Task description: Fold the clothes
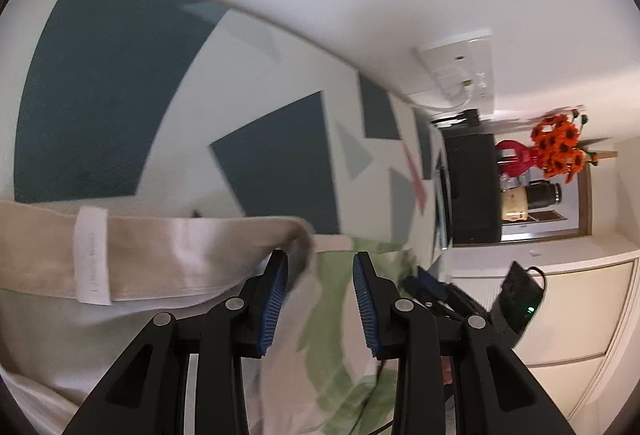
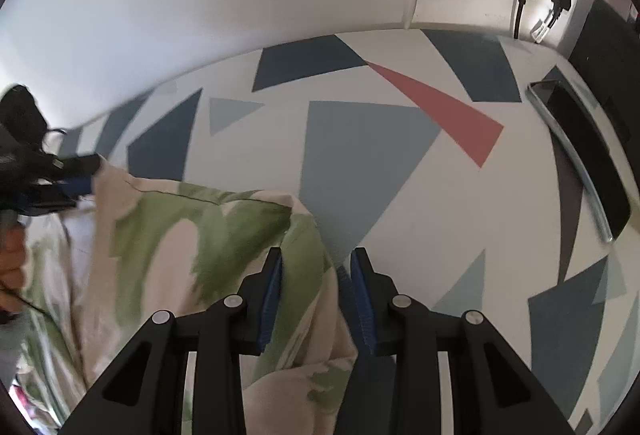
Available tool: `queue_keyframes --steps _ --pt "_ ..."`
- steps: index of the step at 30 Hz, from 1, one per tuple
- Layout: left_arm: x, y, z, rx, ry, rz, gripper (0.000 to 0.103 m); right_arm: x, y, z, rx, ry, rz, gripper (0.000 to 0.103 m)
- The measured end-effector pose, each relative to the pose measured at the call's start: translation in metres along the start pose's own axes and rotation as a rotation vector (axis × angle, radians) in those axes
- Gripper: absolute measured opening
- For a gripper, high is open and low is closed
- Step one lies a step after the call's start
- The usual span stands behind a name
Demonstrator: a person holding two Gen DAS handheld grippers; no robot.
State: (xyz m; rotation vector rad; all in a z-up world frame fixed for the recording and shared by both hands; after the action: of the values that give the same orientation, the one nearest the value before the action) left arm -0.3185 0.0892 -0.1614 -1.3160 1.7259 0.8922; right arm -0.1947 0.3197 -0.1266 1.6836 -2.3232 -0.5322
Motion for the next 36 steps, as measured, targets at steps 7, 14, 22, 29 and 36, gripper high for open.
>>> queue_keyframes --steps 7,14,22,29,36 --pt "0.01 -0.011 0.011 0.042 -0.069 -0.04 0.032 0.005 -0.005 0.002 0.014 0.008 -0.023 0.036" --pt "0.005 -0.027 0.008 0.154 -0.027 0.055 0.032 0.004 -0.008 0.004 0.017 0.005 -0.024 0.036" --pt "0.006 -0.005 0.017 0.053 -0.048 0.025 0.032 0.005 -0.008 0.007 0.021 -0.005 -0.013 0.03" --pt "0.007 0.0 0.006 -0.043 -0.012 0.048 0.002 0.015 -0.013 0.005 0.029 -0.066 -0.102 0.021" --pt "0.012 0.018 -0.011 -0.172 -0.004 -0.009 0.002 -0.004 0.006 -0.009 -0.026 -0.099 -0.018 0.003"
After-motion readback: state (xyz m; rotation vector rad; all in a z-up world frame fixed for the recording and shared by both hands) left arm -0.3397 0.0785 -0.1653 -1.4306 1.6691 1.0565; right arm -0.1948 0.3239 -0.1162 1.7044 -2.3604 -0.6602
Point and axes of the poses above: each gripper's, at about its wrist camera, not at the fingertips, and z roughly the way its jaws point, x to its left, y to its top, the point moved 4 cm from there along z, roughly the way its jaws point, and after that the axes turned 12 degrees about -y, right-handed, at the moved point
